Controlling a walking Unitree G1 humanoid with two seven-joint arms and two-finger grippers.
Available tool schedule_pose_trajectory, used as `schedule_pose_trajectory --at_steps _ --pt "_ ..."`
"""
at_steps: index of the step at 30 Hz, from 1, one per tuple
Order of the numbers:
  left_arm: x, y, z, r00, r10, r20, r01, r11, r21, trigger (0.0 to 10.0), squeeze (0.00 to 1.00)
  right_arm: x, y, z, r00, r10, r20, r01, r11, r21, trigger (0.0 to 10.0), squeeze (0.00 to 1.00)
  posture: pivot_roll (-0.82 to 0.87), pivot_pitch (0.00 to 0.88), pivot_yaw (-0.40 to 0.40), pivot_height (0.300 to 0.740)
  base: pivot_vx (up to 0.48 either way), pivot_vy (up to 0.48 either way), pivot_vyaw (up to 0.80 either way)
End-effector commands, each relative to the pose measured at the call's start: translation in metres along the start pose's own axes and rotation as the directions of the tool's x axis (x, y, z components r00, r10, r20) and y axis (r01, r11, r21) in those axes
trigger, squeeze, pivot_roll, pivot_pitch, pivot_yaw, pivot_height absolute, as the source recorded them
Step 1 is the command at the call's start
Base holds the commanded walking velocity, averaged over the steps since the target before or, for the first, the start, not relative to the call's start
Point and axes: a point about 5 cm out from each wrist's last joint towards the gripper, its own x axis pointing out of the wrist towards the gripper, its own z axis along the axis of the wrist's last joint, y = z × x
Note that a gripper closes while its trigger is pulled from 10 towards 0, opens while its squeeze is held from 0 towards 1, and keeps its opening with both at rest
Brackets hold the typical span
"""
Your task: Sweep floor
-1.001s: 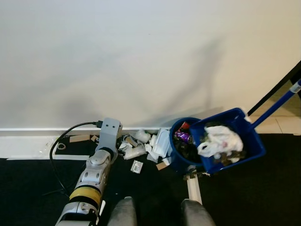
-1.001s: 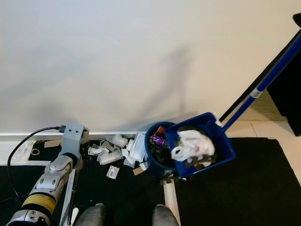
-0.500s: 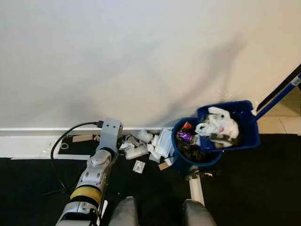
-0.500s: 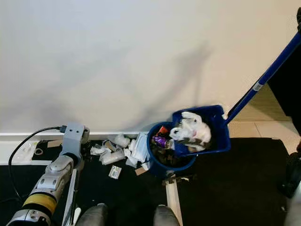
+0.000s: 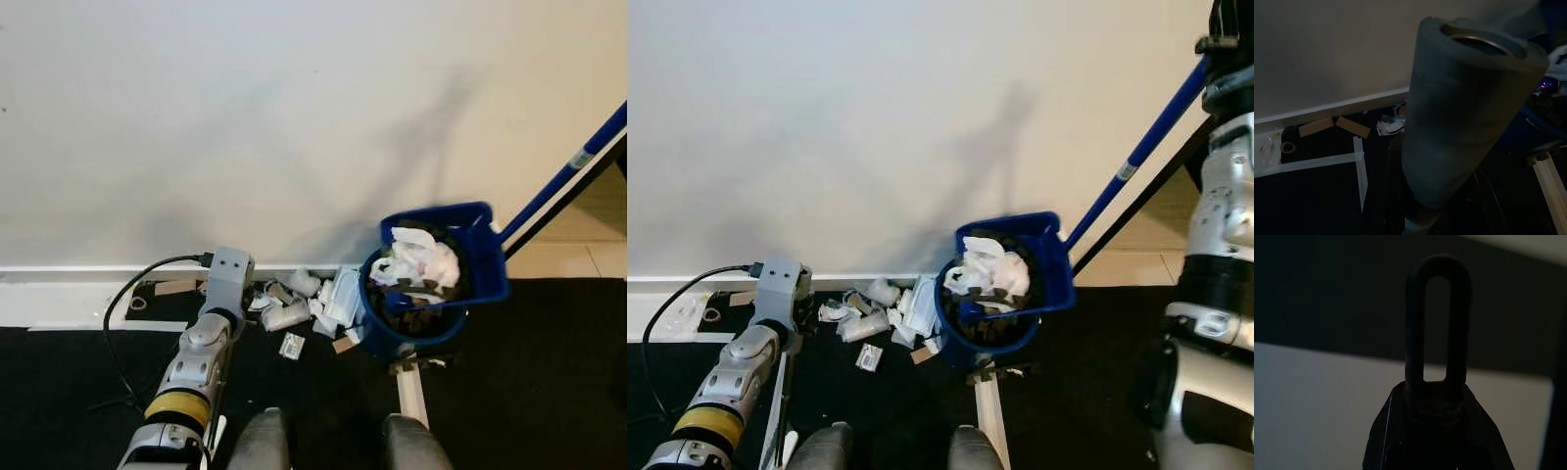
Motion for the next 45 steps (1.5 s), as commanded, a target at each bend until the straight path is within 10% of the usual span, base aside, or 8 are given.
schedule_pose_trajectory --at_steps 1,21,45 --pt "-0.002 -0.010 -0.017 0.998 -0.043 -0.056 0.039 0.996 -0.082 10.0 0.00 0.001 0.002 0.019 0.994 0.002 0.112 0.004 0.999 -0.052 10.0 0.00 0.03 0.079 -0.054 0.740 0.000 0.000 0.00" --pt "-0.001 -0.013 -0.017 0.997 -0.050 -0.056 0.044 0.995 -0.094 10.0 0.00 -0.044 0.114 0.029 0.881 0.388 0.271 -0.371 0.922 -0.112 10.0 0.00 0.03 0.082 -0.059 0.740 0.000 0.000 0.00" --pt "0.001 -0.013 -0.015 0.997 -0.052 -0.053 0.047 0.994 -0.094 10.0 0.00 -0.057 0.126 0.038 0.729 0.612 0.307 -0.494 0.780 -0.383 10.0 0.00 0.02 0.059 -0.051 0.740 0.000 0.000 0.00"
